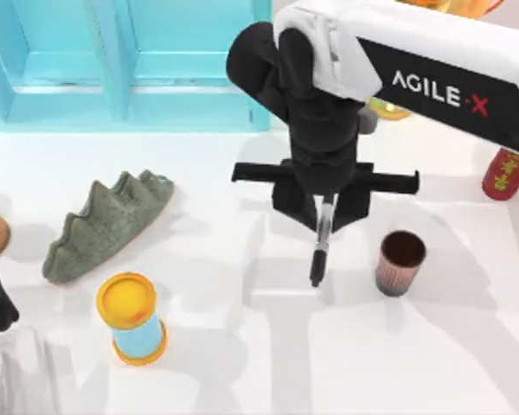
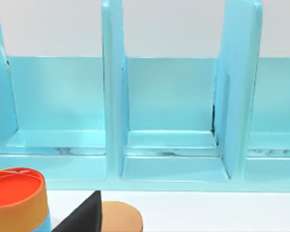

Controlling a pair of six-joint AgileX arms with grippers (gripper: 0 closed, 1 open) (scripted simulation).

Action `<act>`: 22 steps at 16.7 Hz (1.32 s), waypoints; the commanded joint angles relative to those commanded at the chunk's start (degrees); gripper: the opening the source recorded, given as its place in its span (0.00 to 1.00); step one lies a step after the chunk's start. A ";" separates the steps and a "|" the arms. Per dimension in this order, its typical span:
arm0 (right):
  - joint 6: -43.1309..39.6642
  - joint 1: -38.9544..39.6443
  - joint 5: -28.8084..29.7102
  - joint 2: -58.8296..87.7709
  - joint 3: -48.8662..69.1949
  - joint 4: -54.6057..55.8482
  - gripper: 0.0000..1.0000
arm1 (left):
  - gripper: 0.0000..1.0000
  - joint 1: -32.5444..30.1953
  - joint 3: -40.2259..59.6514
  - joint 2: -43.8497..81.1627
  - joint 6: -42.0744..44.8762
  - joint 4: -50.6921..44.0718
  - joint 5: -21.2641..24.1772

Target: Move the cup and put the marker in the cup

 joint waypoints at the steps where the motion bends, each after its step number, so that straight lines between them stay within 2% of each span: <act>1: 0.32 0.38 0.00 -1.08 -0.76 -0.23 0.00 | 1.00 0.00 0.00 0.00 0.00 0.00 0.00; 7: 2.38 2.40 -0.20 -6.80 -5.30 -1.94 0.00 | 1.00 0.00 0.00 0.00 0.00 0.00 0.00; 15: 0.76 2.49 1.30 -5.89 -7.71 0.16 0.00 | 1.00 0.00 0.00 0.00 0.00 0.00 0.00; 18: -3.39 3.59 5.35 -6.08 -12.60 7.30 0.00 | 1.00 0.00 0.00 0.00 0.00 0.00 0.00; 22: -11.92 5.98 13.61 -8.54 -20.60 24.36 0.00 | 1.00 0.00 0.00 0.00 0.00 0.00 0.00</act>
